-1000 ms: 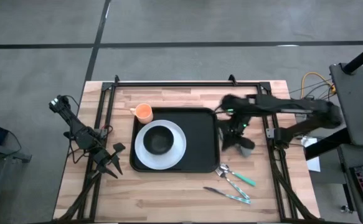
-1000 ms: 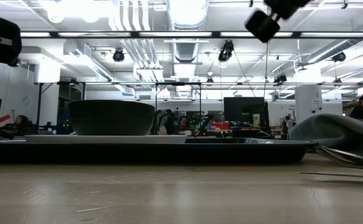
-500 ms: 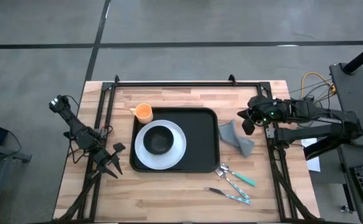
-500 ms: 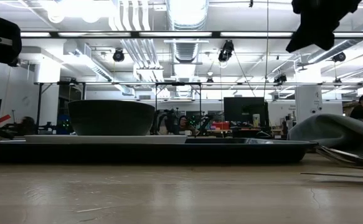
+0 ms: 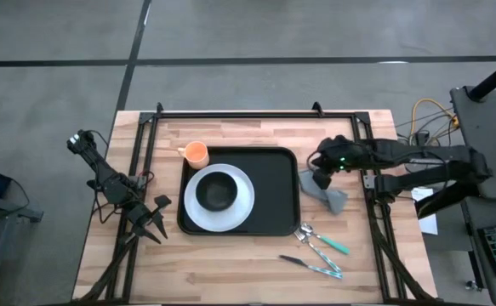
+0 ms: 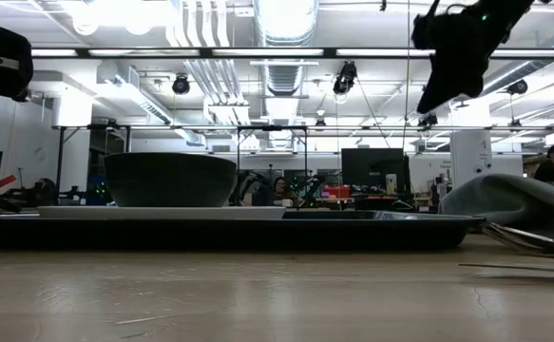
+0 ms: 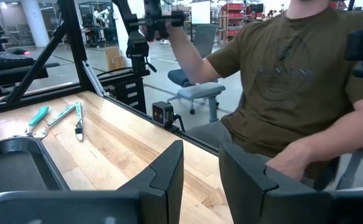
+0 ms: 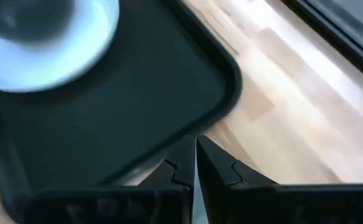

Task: Set up tray
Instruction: Put the napkin on the tray to the right of the plate

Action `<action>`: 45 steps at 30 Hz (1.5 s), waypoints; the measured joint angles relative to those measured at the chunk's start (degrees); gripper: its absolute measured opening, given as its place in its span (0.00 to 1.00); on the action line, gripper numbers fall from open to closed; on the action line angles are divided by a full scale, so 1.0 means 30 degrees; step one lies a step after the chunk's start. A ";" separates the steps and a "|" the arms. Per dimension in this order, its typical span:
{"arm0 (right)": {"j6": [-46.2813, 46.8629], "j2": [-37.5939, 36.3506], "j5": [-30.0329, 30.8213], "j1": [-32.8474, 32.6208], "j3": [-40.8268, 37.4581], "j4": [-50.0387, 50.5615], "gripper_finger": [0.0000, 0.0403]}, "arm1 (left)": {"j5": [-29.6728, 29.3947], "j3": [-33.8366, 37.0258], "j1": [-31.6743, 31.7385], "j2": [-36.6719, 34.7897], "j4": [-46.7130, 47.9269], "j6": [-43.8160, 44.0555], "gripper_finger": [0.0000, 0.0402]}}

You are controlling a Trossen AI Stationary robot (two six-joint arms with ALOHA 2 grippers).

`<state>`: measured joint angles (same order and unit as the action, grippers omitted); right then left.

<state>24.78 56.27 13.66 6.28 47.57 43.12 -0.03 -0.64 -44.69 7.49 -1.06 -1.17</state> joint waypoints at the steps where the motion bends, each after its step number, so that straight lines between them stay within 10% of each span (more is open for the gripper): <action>1: -0.0261 0.0419 0.0322 0.0000 0.0000 0.0082 0.02 | 0.0006 0.0000 0.0000 -0.0007 0.0000 0.0000 0.21; 21: 0.0742 0.5159 -0.1729 0.0024 0.2730 0.1364 0.02 | -0.0001 0.0000 0.0001 0.0000 0.0000 0.0000 0.21; 30: 0.2973 0.7493 -0.3044 0.2127 0.6623 0.9041 0.03 | -0.0001 0.0000 -0.0006 0.0000 0.0000 0.0000 0.21; 45: 0.2811 0.9819 -0.5080 0.3243 0.6149 0.9080 0.38 | 0.0006 0.0000 0.0001 0.0000 0.0000 0.0000 0.21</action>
<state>33.21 85.73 -1.58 16.01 66.02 70.36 -0.01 -0.64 -44.69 7.49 -1.06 -1.17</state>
